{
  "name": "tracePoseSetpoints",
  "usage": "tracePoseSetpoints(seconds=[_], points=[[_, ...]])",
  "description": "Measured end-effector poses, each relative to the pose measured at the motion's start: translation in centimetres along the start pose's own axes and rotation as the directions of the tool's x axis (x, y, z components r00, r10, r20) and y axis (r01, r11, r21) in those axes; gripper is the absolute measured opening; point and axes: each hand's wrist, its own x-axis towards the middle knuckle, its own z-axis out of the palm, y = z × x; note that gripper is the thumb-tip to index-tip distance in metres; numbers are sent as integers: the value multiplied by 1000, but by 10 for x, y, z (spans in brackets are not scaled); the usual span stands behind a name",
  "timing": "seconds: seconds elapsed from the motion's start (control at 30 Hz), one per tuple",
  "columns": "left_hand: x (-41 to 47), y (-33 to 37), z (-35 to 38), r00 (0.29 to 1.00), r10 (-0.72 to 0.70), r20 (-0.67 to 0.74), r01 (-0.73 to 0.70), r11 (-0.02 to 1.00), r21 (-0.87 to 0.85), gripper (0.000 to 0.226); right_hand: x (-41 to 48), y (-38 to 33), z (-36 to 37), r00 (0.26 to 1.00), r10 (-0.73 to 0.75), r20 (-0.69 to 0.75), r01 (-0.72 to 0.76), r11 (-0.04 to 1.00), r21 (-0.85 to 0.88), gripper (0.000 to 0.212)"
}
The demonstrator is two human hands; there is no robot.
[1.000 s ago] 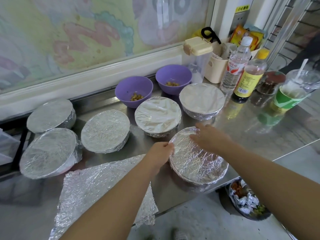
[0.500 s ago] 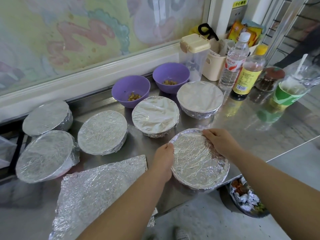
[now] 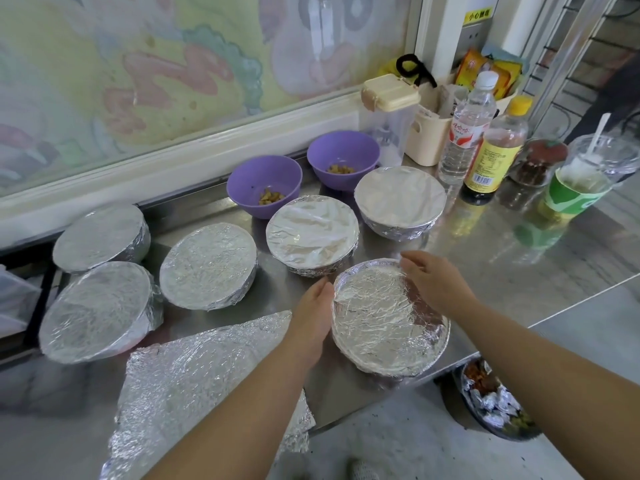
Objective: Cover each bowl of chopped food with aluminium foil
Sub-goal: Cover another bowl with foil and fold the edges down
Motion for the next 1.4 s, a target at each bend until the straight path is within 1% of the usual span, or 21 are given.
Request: tracePoseSetpoints(seconds=[0.07,0.1,0.17,0.23,0.33,0.43,0.5,0.57,0.6,0.63,0.67,0.73,0.77,0.8,0.83,0.87,0.97,1.03,1.1,1.3,1.4], points=[[-21,3,5,1000,4,-5,-4,1000,-15,30,7,-6,-2,997,-39,71,43,998,-46,30],[-29,4,9,1000,15,-9,-15,1000,-16,26,11,-7,-2,995,-44,88,50,997,-60,29],[-35,0,14,999,24,-28,-24,1000,2,29,12,-7,-1,996,-34,86,37,999,-32,27],[-35,1,17,996,49,-78,-48,999,22,32,10,-4,2,998,-12,66,12,1000,7,25],[-35,14,21,995,63,-82,-58,996,70,29,4,1,5,999,51,1,-51,993,103,24],[-32,34,22,992,110,-66,-100,985,138,33,-1,7,6,985,139,-100,-123,981,153,38],[-28,42,20,990,132,-58,-119,976,183,32,-7,11,7,972,181,-150,-153,972,179,41],[-27,39,15,989,119,-85,-105,983,152,35,-14,13,8,965,183,-187,-144,968,206,33],[-28,33,11,989,95,-109,-83,990,116,36,-17,13,8,964,192,-183,-156,968,194,23],[-29,25,9,988,54,-144,-45,997,68,38,-20,11,7,965,190,-183,-169,978,126,25],[-33,18,8,984,-8,-178,8,1000,1,38,-22,8,6,974,142,-177,-141,990,19,44],[-49,13,8,960,-180,-215,143,973,-180,31,-22,-8,3,994,-29,-109,9,984,-178,75],[-58,15,9,943,-257,-210,198,943,-268,22,-23,-21,2,994,-105,-37,91,960,-263,87],[-65,16,9,926,-331,-184,252,902,-351,14,-21,-33,2,988,-147,55,157,924,-350,100],[-70,17,10,909,-390,-147,300,857,-419,13,-20,-43,4,978,-148,148,198,886,-420,111],[-77,19,9,897,-429,-108,341,825,-450,14,-18,-50,7,966,-120,229,218,854,-473,120],[-88,17,11,866,-500,18,439,743,-505,12,-13,-58,16,931,-1,366,226,788,-572,140],[-93,11,12,855,-503,125,487,696,-527,13,-12,-58,20,917,56,396,224,749,-624,146],[-94,5,15,847,-499,181,510,672,-537,12,-12,-59,21,914,81,397,216,731,-648,148],[-89,-4,18,870,-461,177,477,693,-540,14,-14,-60,22,916,95,389,211,712,-670,148],[-87,-4,19,874,-457,166,465,687,-558,14,-14,-59,24,923,92,375,199,719,-666,148]])
